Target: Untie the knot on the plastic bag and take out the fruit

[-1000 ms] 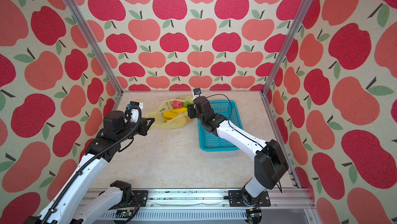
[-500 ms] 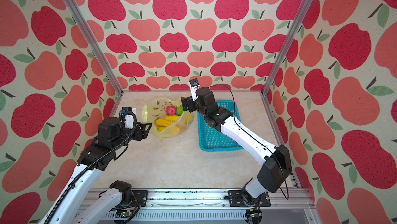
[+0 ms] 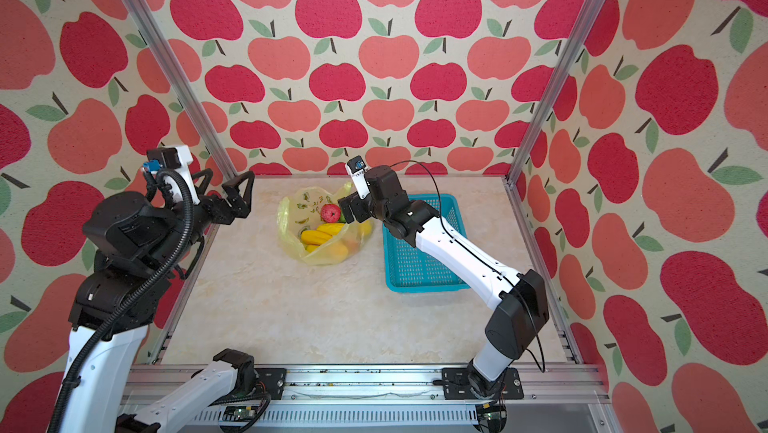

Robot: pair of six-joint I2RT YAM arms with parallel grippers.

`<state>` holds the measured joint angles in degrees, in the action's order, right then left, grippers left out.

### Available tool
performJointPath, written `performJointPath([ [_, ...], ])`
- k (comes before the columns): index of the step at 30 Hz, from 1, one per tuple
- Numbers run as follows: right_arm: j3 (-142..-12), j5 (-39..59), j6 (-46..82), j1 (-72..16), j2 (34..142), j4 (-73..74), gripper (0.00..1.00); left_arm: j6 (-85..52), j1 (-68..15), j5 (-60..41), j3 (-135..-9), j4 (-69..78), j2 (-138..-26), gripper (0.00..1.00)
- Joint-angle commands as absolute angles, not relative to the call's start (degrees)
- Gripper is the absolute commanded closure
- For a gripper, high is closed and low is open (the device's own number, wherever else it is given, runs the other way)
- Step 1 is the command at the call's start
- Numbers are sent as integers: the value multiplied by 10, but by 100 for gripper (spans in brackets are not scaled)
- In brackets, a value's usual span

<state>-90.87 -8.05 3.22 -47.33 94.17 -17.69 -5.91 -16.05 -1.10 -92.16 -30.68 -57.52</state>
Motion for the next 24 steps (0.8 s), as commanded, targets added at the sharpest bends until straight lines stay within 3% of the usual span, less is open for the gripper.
performJointPath([
  [1, -929, -100, 21, -475, 962, -190, 3, 11, -143, -57, -1020, -355, -710, 6],
  [3, -941, -102, 21, -475, 973, -198, 11, -3, -95, -110, -1115, -392, -793, 7],
  [5, -948, -102, 21, -475, 980, -203, 29, -17, -42, -190, -1215, -439, -887, 6],
  [8, -937, -111, 19, -475, 975, -191, 54, 20, -35, -232, -1391, -549, -1040, 5],
  [13, -899, -97, 14, -475, 951, -152, 85, 101, -38, -318, -1668, -743, -1271, 7],
  [17, -880, -95, 13, -475, 938, -129, 95, 202, -64, -355, -1634, -810, -1311, 8],
  [24, -865, -81, 12, -478, 930, -120, 99, 278, -102, -301, -1398, -755, -1245, 3],
])
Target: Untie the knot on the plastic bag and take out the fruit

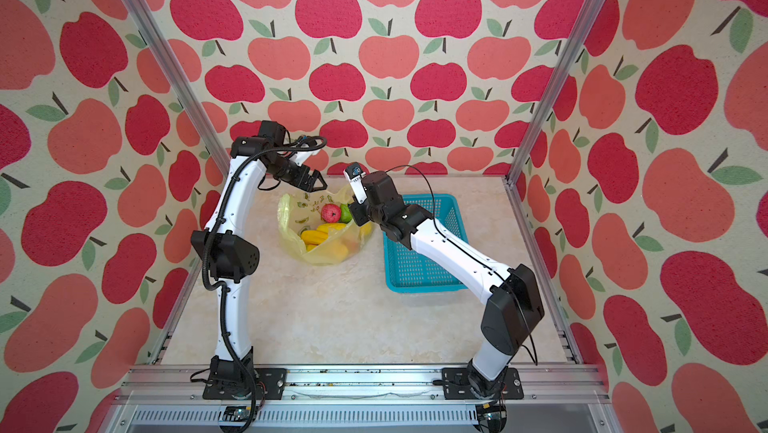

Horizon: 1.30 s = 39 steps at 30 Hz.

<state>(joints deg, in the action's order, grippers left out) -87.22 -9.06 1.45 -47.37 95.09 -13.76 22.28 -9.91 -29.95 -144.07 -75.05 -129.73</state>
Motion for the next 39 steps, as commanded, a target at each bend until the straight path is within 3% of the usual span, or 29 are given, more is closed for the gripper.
performJointPath([
  [1, -865, -81, 11, -478, 930, -123, 100, 279, -102, -300, -1376, -741, -1237, 2],
  [7, -841, -81, 10, -479, 906, -113, 100, 277, -106, -246, -1346, -720, -1234, 5],
  [9, -828, -81, 12, -479, 895, -104, 100, 272, -108, -207, -1356, -712, -1251, 15],
  [13, -806, -75, 18, -480, 876, -88, 100, 270, -106, -174, -1425, -730, -1303, 78],
  [15, -796, -77, 20, -482, 868, -80, 100, 270, -105, -161, -1462, -727, -1324, 98],
  [20, -790, -86, 21, -485, 859, -71, 97, 271, -103, -140, -1591, -726, -1358, 100],
  [23, -787, -85, 21, -485, 857, -62, 72, 272, -107, -140, -1626, -711, -1335, 100],
  [25, -785, -81, 18, -487, 857, -54, 58, 278, -115, -141, -1609, -693, -1296, 100],
  [28, -792, -80, 18, -489, 862, -47, 29, 282, -130, -111, -1562, -659, -1239, 100],
  [36, -812, -82, -12, -521, 874, -38, 3, 295, -199, -16, -1493, -654, -1137, 100],
  [39, -806, -101, -13, -529, 875, -33, 1, 311, -235, 13, -1399, -609, -1078, 100],
])
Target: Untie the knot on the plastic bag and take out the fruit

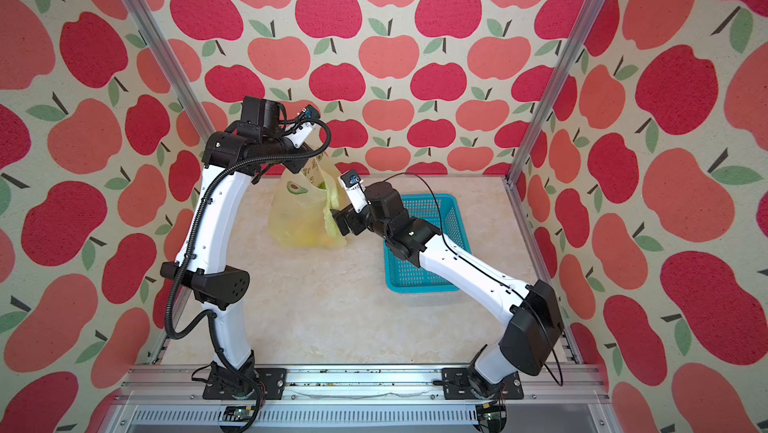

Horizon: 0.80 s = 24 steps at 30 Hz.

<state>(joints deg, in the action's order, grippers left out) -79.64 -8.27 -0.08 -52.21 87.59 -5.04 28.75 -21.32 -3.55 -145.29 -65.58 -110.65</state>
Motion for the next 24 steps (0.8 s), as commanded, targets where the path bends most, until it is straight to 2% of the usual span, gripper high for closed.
performJointPath([
  [1, -798, -109, -10, -529, 873, -30, 1, 319, -247, 16, -1357, -584, -1050, 100],
  [6, -757, -141, -5, -528, 859, -10, 1, 334, -297, -6, -1112, -455, -909, 100],
  [12, -729, -153, 10, -527, 868, -7, 2, 267, -292, -34, -898, -333, -806, 100],
  [18, -704, -143, 37, -530, 877, -2, 4, 195, -240, -45, -879, -315, -833, 100],
  [24, -707, -155, 55, -531, 910, -24, 1, 172, -222, -85, -909, -320, -868, 100],
])
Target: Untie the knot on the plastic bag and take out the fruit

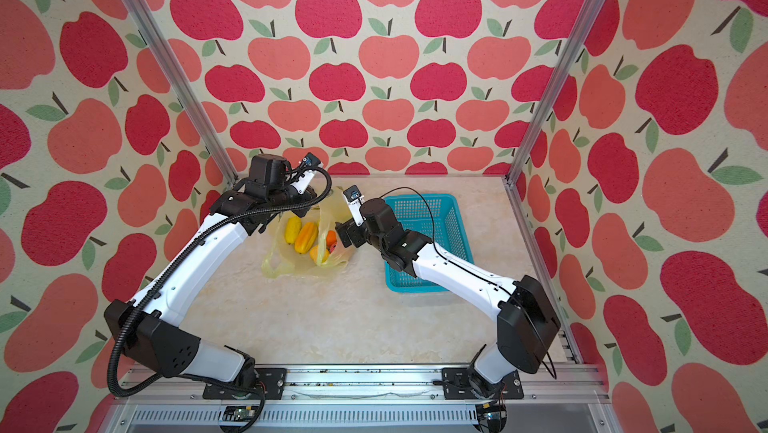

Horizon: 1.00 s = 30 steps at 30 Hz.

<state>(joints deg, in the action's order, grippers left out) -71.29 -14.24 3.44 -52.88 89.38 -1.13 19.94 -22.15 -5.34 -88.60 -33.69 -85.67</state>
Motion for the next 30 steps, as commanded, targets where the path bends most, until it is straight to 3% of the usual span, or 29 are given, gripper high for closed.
performJointPath([
  [1, -706, -152, 57, -532, 913, -24, 1, 169, -222, -89, -911, -320, -873, 100],
  [11, -639, -195, 0, -617, 867, 72, 1, 110, -214, -99, -875, -288, -869, 100],
  [17, -620, -233, -11, -668, 903, 132, 1, 91, -216, -119, -835, -240, -842, 100],
  [21, -659, -374, 28, -667, 966, 107, 1, 84, -216, -125, -842, -248, -836, 100],
  [23, -638, -397, 32, -657, 978, 146, 4, 81, -217, -130, -832, -241, -824, 99],
  [26, -624, -405, 44, -641, 981, 161, 32, 79, -218, -122, -803, -221, -802, 84],
  [28, -607, -414, 40, -636, 967, 179, 69, 76, -216, -106, -769, -204, -784, 51],
  [30, -594, -411, 38, -630, 948, 185, 91, 66, -214, -79, -729, -189, -767, 28],
])
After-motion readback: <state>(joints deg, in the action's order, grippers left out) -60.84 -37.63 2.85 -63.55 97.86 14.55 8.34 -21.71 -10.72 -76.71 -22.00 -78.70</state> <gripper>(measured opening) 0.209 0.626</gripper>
